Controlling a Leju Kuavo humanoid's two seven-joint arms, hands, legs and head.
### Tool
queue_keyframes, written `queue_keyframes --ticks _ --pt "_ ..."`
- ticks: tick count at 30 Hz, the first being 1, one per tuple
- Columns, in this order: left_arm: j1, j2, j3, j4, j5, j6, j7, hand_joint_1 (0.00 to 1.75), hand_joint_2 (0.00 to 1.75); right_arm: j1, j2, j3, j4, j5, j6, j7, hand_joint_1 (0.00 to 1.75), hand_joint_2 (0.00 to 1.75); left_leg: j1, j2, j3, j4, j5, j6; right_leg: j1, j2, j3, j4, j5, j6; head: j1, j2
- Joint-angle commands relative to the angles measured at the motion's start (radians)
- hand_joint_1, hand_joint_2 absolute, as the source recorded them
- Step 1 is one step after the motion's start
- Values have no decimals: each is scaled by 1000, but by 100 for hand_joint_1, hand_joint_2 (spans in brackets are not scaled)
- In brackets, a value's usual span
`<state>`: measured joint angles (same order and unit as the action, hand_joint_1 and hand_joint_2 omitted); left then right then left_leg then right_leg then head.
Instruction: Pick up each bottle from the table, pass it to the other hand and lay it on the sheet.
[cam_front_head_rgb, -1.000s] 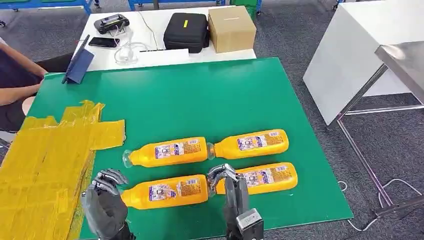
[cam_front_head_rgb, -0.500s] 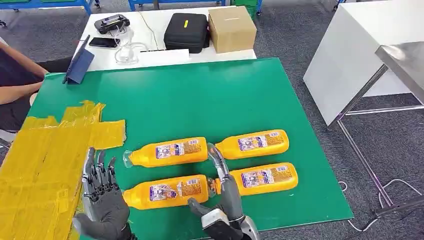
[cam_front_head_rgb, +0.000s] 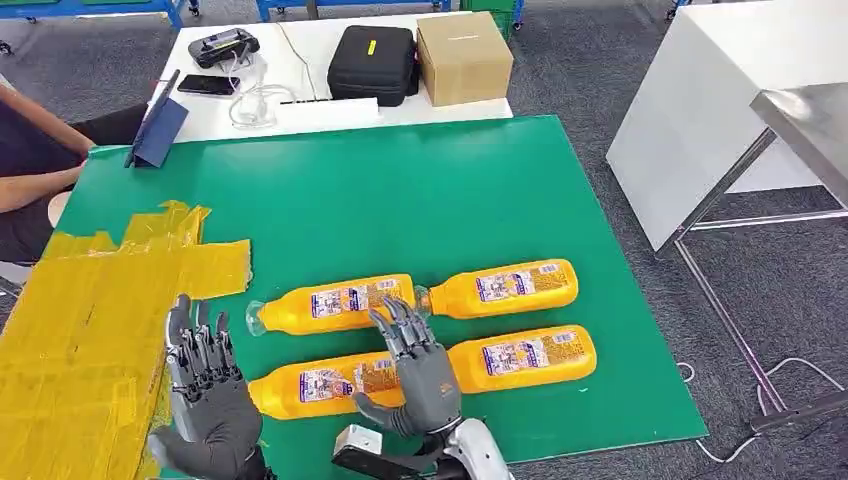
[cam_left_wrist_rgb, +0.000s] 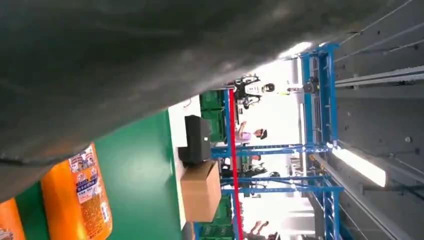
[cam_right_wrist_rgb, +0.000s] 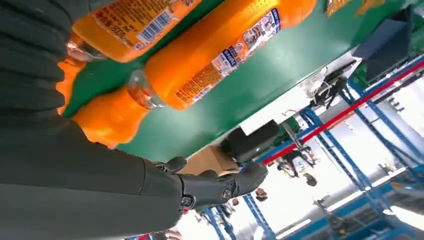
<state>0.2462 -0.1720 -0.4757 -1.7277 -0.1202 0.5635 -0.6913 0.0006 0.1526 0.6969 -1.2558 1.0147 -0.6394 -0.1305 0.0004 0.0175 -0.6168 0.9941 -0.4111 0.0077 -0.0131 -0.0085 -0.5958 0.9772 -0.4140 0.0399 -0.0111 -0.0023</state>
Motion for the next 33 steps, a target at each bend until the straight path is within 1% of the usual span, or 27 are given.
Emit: queue_keyframes --ticks 1,2,3,5,6,8,9,12,13,14,15,16,17,19,20,21,22,24,25,26,27,28,29,31,32,33 --pt "19 -17 -42 61 2 0 -7 0 0 29 37 83 98 5 -12 14 0 175 1 -2 7 -1 -3 -1 1 0 7 -2 -3 -2 0 0" --pt "19 -17 -42 61 2 0 -7 0 0 29 37 83 98 5 -12 14 0 175 2 -1 9 0 -4 -1 2 1 9 -2 -4 -2 0 0" --pt "19 -17 -42 61 2 0 -7 0 0 29 37 83 98 5 -12 14 0 175 1 -1 5 -1 -2 -1 1 0 5 -1 -2 -1 0 0" --pt "19 -17 -42 61 2 0 -7 0 0 29 37 83 98 5 -12 14 0 175 2 -2 7 -1 -3 -1 1 1 7 -1 -3 -2 0 0" --pt "19 -17 -42 61 2 0 -7 0 0 29 37 83 98 5 -12 14 0 175 1 -2 5 -1 -2 -1 1 0 5 -1 -2 -1 0 0" --pt "19 -18 -41 61 3 -4 -7 0 0 29 28 95 87 22 -7 23 0 175 2 -2 8 0 -4 -1 2 1 8 -1 -3 -2 0 0" --pt "18 -18 -41 63 3 -8 -7 0 0 29 27 100 86 20 2 25 0 175 1 -1 4 -1 -2 -1 1 0 4 -1 -2 -1 0 0" --pt "11 -20 -35 77 10 -33 -7 0 0 14 22 111 94 21 68 58 0 175 2 -2 7 -1 -4 -1 1 0 7 -2 -3 -2 0 0" --pt "10 -21 -32 78 13 -39 -7 0 0 12 20 112 94 16 86 66 0 175 1 -2 5 -1 -2 -1 1 0 5 -2 -2 -1 0 0" --pt "10 -21 -31 79 14 -44 -7 0 0 10 17 114 94 17 99 71 0 175 2 -2 7 -1 -4 -1 2 0 8 -2 -3 -2 0 0" --pt "9 -22 -29 80 15 -53 -7 0 0 11 12 115 94 7 124 80 0 175 1 -2 5 -1 -2 -1 1 0 5 -2 -2 -1 0 0" --pt "8 -23 -28 80 16 -56 -7 0 0 11 7 118 97 4 137 82 0 175 2 -2 7 -1 -3 -1 1 0 7 -2 -3 -2 0 0" --pt "8 -23 -27 80 17 -59 -7 0 0 11 5 121 100 3 146 84 0 175 1 -2 5 -1 -2 -1 1 0 6 -2 -2 -1 0 0" --pt "5 -24 -25 86 21 -66 -7 0 0 11 1 127 120 0 170 97 0 175 2 -3 9 -1 -4 -1 2 0 9 -2 -4 -2 0 0" --pt "5 -24 -25 86 21 -66 -7 0 0 11 1 127 120 0 170 97 0 175 1 -2 6 -1 -2 -1 1 0 6 -2 -2 -1 0 0" --pt "5 -24 -25 86 21 -66 -7 0 0 11 1 127 120 0 170 97 0 175 2 -3 8 -1 -4 -1 1 0 8 -2 -3 -2 0 0" --pt "5 -24 -25 86 21 -66 -7 0 0 11 1 127 120 0 170 97 0 175 1 -2 5 -1 -2 -1 1 -1 5 -2 -2 -1 0 0" --pt "4 -27 -20 92 25 -83 -7 0 0 8 -1 130 145 7 199 133 0 175 2 -3 9 -1 -4 -1 2 0 9 -2 -4 -2 0 0" --pt "3 -29 -17 95 28 -92 -7 0 0 5 -1 131 159 22 206 158 0 175 1 -2 6 -1 -2 -1 1 -1 6 -2 -2 -1 0 0" --pt "2 -31 -16 98 28 -96 -7 0 0 3 -2 132 174 30 213 175 0 175 2 -3 8 -1 -3 -1 2 -1 9 -3 -3 -2 0 0" --pt "2 -33 -14 101 29 -104 -7 0 0 2 -3 135 193 37 218 188 0 175 1 -3 6 -2 -2 -1 1 -1 6 -2 -2 -1 0 0" --pt "0 -36 -11 105 30 -109 -7 0 0 -1 -3 135 209 43 223 203 0 175 1 -3 8 -1 -3 -1 1 -1 8 -3 -3 -2 0 0" --pt "0 -38 -9 107 33 -112 -7 0 0 -2 -4 137 219 53 222 214 0 175 1 -2 5 -1 -1 0 1 -1 5 -2 -2 -1 0 0" --pt "-2 -40 -4 112 34 -119 -7 0 0 -4 -3 142 229 67 218 228 0 175 2 -3 9 -1 -4 -1 2 -1 9 -3 -3 -2 0 0" --pt "-3 -42 -2 113 34 -123 -7 0 0 -6 -3 145 232 69 220 231 0 175 1 -2 6 -1 -3 -1 1 0 7 -2 -2 -1 0 0" --pt "-3 -44 0 116 33 -129 -7 0 0 -6 -4 147 234 71 223 235 0 175 2 -2 8 -1 -3 -1 1 0 8 -2 -3 -2 0 0"
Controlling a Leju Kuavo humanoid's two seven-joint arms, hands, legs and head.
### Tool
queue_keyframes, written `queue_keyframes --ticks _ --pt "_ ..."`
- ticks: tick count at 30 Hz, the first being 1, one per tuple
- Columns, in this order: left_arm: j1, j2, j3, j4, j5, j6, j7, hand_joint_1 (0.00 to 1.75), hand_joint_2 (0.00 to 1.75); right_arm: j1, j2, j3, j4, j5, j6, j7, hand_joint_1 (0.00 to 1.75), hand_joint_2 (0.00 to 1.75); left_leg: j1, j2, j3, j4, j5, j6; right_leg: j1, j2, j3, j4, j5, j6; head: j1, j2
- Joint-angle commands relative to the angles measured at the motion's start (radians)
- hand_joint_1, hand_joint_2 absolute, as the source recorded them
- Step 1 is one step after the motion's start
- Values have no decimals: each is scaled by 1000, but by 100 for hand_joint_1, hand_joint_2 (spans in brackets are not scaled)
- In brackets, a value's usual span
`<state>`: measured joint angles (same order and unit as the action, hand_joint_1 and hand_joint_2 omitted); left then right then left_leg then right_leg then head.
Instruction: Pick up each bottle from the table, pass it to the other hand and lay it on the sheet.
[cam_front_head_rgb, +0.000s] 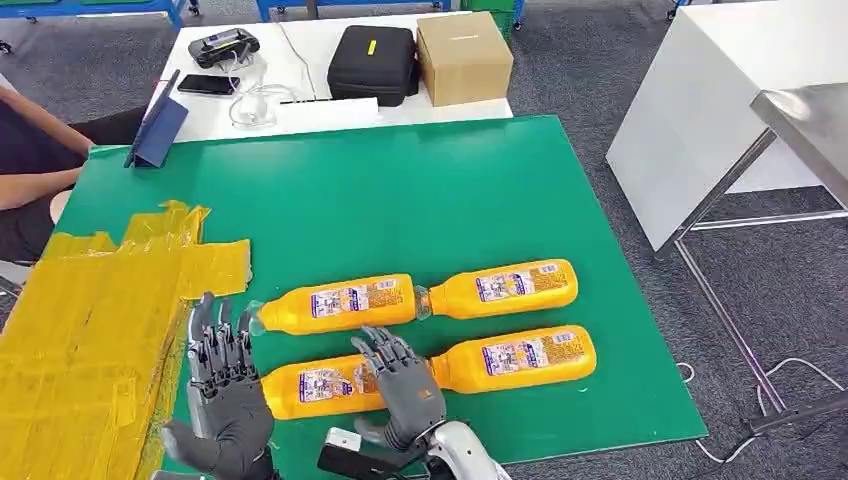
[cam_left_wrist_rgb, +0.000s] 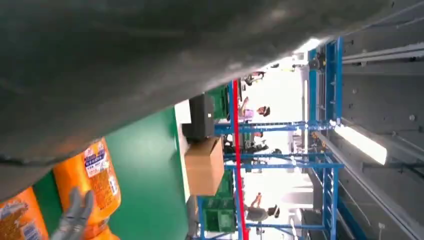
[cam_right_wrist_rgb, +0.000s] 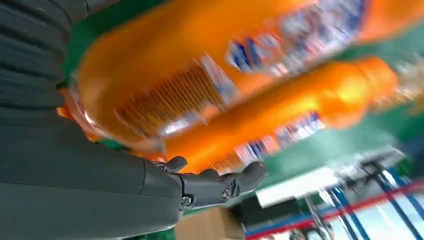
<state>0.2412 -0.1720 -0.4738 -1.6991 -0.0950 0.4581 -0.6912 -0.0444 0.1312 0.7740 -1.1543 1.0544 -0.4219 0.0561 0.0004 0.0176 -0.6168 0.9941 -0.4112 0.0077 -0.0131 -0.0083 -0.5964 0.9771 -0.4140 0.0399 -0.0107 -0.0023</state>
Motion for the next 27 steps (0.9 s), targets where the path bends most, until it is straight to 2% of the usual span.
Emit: queue_keyframes --ticks 1,10,11,13,14,18,22,27 --pt "0 -46 -1 90 8 -28 -7 0 0 38 18 73 137 36 12 58 0 175 1 -3 5 -1 -2 -1 1 -1 6 -2 -2 -1 0 0" --pt "0 -63 22 105 6 -66 -7 0 0 53 -10 102 153 77 58 162 0 175 1 -3 7 -1 -2 -1 1 -2 7 -2 -2 -1 0 0" --pt "-1 -64 23 106 7 -69 -7 0 0 53 -12 105 155 77 59 163 40 175 2 -4 9 -1 -3 -1 1 -3 10 -3 -3 -2 0 0" --pt "-1 -64 23 106 7 -69 -7 0 0 53 -12 105 155 77 59 163 40 175 2 -4 9 -1 -3 -1 1 -3 9 -3 -3 -1 0 0" --pt "-4 -65 24 109 7 -73 -7 0 0 52 -13 108 163 73 67 162 175 175 1 -2 7 -1 -1 0 1 -2 7 -2 -2 -1 0 0" --pt "-8 -68 26 115 7 -84 -7 0 0 43 -11 118 184 66 74 161 175 175 2 -3 13 -1 -4 -1 2 -1 12 -3 -3 -2 0 0" --pt "-12 -71 29 121 9 -95 -7 0 0 37 -8 123 207 45 83 153 175 175 1 -2 15 -1 -3 -2 1 0 11 -2 -2 -1 0 0" --pt "-11 -82 43 121 16 -86 -7 0 0 31 -5 126 241 12 96 148 175 175 2 -1 24 -1 -10 -3 2 1 12 -3 -7 -4 0 0"
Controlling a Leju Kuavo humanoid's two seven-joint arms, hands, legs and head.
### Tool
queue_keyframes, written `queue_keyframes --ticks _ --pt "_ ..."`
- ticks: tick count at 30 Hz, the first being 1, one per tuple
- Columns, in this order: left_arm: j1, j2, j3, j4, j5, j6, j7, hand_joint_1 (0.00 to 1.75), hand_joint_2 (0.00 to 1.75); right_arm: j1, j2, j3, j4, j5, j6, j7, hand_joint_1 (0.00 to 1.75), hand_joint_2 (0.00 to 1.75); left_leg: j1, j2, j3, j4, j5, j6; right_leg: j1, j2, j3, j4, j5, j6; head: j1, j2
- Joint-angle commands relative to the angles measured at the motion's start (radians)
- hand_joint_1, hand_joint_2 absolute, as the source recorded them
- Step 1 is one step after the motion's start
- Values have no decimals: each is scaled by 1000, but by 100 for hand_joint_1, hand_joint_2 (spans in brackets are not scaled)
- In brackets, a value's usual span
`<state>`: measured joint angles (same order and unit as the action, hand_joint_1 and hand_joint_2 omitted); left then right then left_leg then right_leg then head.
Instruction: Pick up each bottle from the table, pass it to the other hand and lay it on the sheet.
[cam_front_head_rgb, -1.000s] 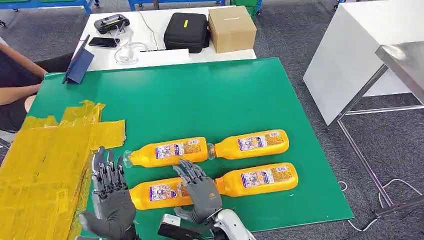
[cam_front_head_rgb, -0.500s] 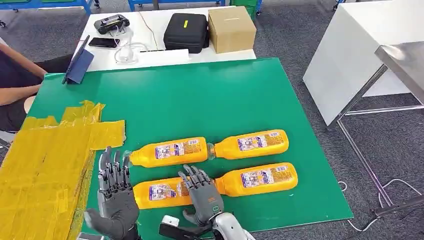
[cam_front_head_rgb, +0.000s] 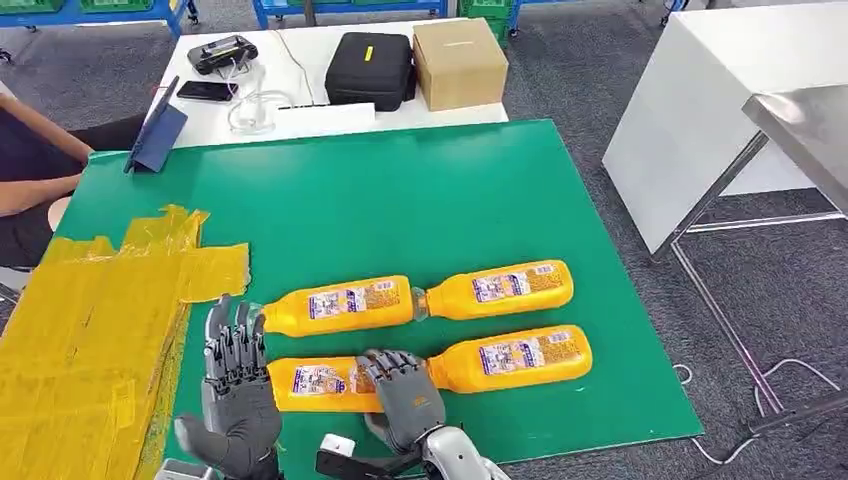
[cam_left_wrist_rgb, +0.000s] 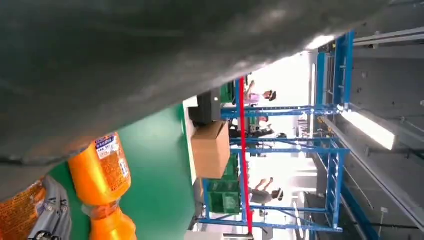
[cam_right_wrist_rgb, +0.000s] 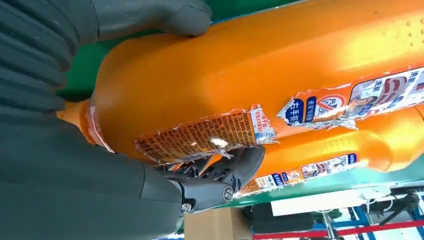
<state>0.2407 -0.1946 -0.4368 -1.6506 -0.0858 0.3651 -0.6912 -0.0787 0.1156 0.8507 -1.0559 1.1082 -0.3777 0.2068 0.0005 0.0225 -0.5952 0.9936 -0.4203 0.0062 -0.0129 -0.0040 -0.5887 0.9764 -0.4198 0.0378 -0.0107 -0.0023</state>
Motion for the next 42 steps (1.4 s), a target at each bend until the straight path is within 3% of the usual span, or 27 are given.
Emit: queue_keyframes --ticks 1,7,8,10,12,26,27,33,42 --pt "-6 -69 19 65 8 30 -7 0 0 65 11 53 151 -60 54 3 175 175 1 -3 6 -2 -1 -1 1 -2 7 -2 -2 -1 0 0" --pt "28 -119 110 21 6 198 -7 0 0 75 12 54 159 -108 30 38 175 175 2 3 16 0 -8 -4 2 2 15 -2 -5 -3 0 0" --pt "47 -155 191 6 -6 333 -7 0 0 84 12 48 146 -133 10 54 175 175 2 2 17 0 -9 -3 2 2 17 -1 -6 -3 0 0" --pt "81 -155 365 -62 71 333 -7 0 0 87 11 52 132 -154 -1 68 175 175 3 4 22 0 -13 -4 2 3 22 -1 -9 -4 0 0" --pt "101 -155 436 -116 172 333 -7 0 0 81 20 46 121 -174 -8 70 175 175 4 4 23 0 -14 -4 3 4 23 -1 -10 -5 0 0" --pt "110 -155 445 -126 193 333 -7 0 0 79 25 38 114 -190 -16 65 175 175 2 2 28 -1 -15 -3 1 3 29 -2 -13 -2 0 0" --pt "110 -155 462 -119 206 333 -7 0 175 78 26 32 109 -199 -21 58 175 175 3 2 27 -1 -15 -3 2 3 28 -2 -13 -2 0 0" --pt "104 -155 550 -94 208 333 -7 0 175 91 18 20 73 -242 -56 26 175 175 2 4 30 -2 -15 -2 1 4 30 -2 -13 -1 0 0" --pt "94 -155 416 34 254 333 -7 0 175 111 8 17 25 -292 -90 -16 175 175 2 0 26 -1 -15 -2 1 1 28 -2 -14 -1 0 0"
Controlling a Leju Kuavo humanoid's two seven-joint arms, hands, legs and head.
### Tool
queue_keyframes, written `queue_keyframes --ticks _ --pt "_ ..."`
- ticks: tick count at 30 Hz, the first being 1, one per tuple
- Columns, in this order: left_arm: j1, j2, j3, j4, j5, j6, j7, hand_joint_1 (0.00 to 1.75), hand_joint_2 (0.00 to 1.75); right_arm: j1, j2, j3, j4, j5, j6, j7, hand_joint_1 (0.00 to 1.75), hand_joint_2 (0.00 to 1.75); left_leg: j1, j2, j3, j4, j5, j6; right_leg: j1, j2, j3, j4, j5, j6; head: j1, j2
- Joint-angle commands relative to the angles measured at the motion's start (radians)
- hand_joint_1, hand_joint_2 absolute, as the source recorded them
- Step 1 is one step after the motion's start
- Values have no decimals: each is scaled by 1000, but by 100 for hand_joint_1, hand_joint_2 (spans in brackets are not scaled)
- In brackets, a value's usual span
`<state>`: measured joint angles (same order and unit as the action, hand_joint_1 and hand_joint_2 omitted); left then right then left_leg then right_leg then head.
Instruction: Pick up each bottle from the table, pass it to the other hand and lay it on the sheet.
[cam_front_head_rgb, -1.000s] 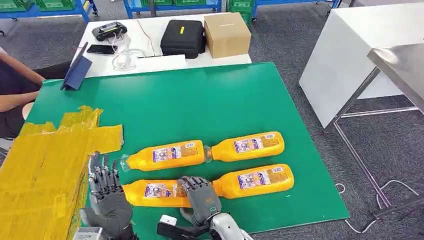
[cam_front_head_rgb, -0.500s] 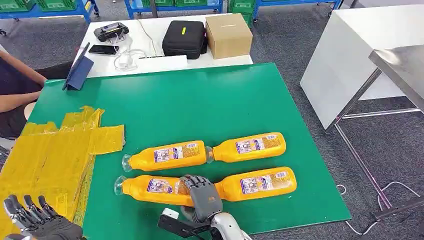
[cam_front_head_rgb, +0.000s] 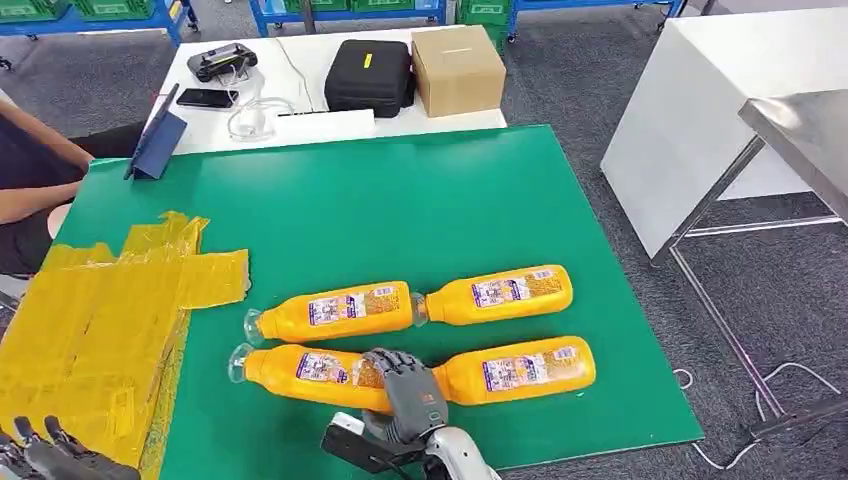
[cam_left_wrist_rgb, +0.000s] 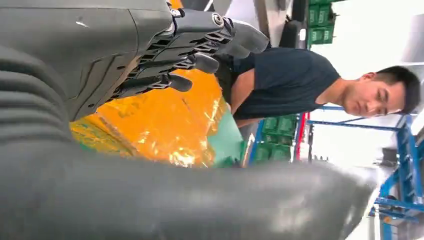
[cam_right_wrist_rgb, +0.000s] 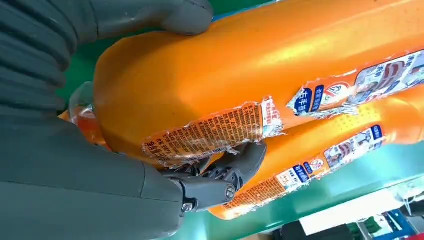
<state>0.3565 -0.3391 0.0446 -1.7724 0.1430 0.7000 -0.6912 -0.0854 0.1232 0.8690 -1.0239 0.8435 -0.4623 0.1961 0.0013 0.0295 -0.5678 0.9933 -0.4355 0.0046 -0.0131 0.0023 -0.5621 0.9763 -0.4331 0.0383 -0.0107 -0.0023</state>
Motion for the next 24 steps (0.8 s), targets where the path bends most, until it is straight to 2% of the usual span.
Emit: queue_keyframes --ticks 1,4,6,8,11,12,13,15,17,19,24 --pt "-32 -10 -98 186 44 -2 -7 0 175 120 -4 2 -8 -44 0 -10 175 175 1 -9 -1 -1 1 -1 1 -7 1 -3 -1 -2 0 0" --pt "-43 -10 -120 221 59 -2 -7 0 175 121 -3 -2 0 -59 -22 -21 175 175 1 -11 -1 -2 1 0 1 -8 2 -3 -1 -2 0 0" --pt "-35 -10 -137 240 128 -74 -7 0 175 120 -1 -6 -41 -85 -85 -118 175 175 1 -9 -2 -1 0 0 1 -7 1 -2 -1 -2 0 0" --pt "-33 -10 -125 259 146 -126 -7 0 175 125 6 -19 -135 -90 -181 -258 175 175 0 -7 -1 -1 -1 0 0 -5 1 -2 -1 -1 0 0" --pt "-32 -10 -124 259 145 -128 -7 0 175 125 6 -19 -171 -86 -164 -245 175 175 1 -6 -4 0 -1 0 1 -4 0 -1 -1 -2 0 0" --pt "-32 -10 -125 257 146 -132 -7 0 175 128 6 -20 -190 -79 -178 -261 175 175 0 -4 -8 0 0 0 0 -2 2 -1 0 -1 0 0" --pt "-31 -10 -127 260 154 -163 -7 0 175 136 6 -23 -215 -104 -207 -331 175 175 1 -5 -10 0 0 0 1 -3 2 -1 -1 -1 0 0" --pt "-43 -10 -135 308 174 -331 34 0 175 144 7 -27 -263 -159 -227 -452 175 175 0 -5 -11 0 2 1 0 -4 1 0 1 -2 0 0" --pt "-62 -10 -131 386 239 -568 96 0 175 143 6 -27 -291 -208 -217 -536 175 175 0 -7 -11 1 2 1 0 -5 0 0 1 -2 0 0" --pt "-80 -10 -134 451 236 -674 98 0 175 142 5 -31 -295 -225 -211 -571 175 175 0 -5 -13 0 3 2 0 -4 -2 -1 2 -2 0 0" --pt "-90 -10 -160 481 164 -732 91 0 175 146 8 -46 -289 -250 -212 -613 175 175 0 -6 -14 0 3 2 0 -5 -3 -1 2 -2 0 0"
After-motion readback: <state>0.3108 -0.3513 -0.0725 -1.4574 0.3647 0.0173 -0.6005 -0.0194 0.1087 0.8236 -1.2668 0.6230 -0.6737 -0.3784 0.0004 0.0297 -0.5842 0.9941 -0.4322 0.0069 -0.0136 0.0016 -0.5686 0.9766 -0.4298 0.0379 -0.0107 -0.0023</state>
